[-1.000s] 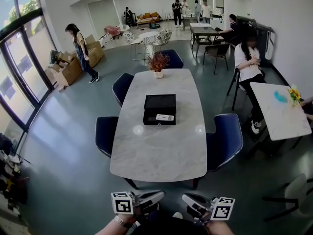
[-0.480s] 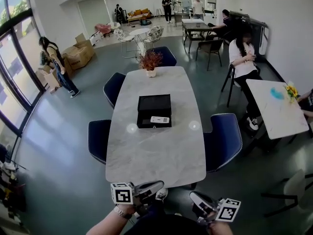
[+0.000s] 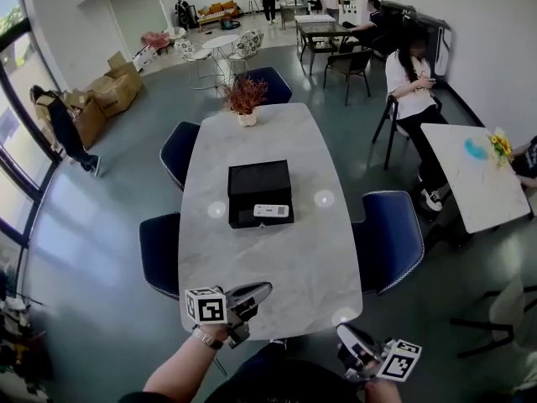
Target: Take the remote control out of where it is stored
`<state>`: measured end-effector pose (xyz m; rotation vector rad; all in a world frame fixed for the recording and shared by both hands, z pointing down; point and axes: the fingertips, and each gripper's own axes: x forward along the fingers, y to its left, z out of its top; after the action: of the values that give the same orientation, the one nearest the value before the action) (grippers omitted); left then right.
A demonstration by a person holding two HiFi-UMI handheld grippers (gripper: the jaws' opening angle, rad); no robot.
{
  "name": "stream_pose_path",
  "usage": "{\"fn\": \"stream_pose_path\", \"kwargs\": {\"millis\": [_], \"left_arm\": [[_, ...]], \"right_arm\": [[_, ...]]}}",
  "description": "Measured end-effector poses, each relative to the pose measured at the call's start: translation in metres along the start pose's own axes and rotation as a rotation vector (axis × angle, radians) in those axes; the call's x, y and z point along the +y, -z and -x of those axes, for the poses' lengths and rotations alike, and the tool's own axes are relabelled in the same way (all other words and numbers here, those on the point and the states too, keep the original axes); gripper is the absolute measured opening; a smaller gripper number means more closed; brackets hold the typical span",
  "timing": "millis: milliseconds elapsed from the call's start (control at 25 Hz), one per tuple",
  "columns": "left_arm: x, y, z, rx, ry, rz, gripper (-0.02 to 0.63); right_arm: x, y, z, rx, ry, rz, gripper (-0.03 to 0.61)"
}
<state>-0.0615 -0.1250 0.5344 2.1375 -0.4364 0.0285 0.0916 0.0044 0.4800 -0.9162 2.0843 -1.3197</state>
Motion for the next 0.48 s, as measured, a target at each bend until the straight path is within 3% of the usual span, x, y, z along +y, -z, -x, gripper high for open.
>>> {"fn": "stream_pose_path", "kwargs": {"millis": [280,480], "left_arm": [[0.057,-0.062,-0.016,0.022,-0.046,-0.03,0.006],[0.101,-0.097,-0.029,0.103,-0.138,-0.157,0.006]], "right_arm": [[-0.018,-0.014,-0.016,-0.066,0.075,-0.01,0.008],[-0.021,-0.023,-0.04,-0.096,0.085,-0.027,0.008]]}}
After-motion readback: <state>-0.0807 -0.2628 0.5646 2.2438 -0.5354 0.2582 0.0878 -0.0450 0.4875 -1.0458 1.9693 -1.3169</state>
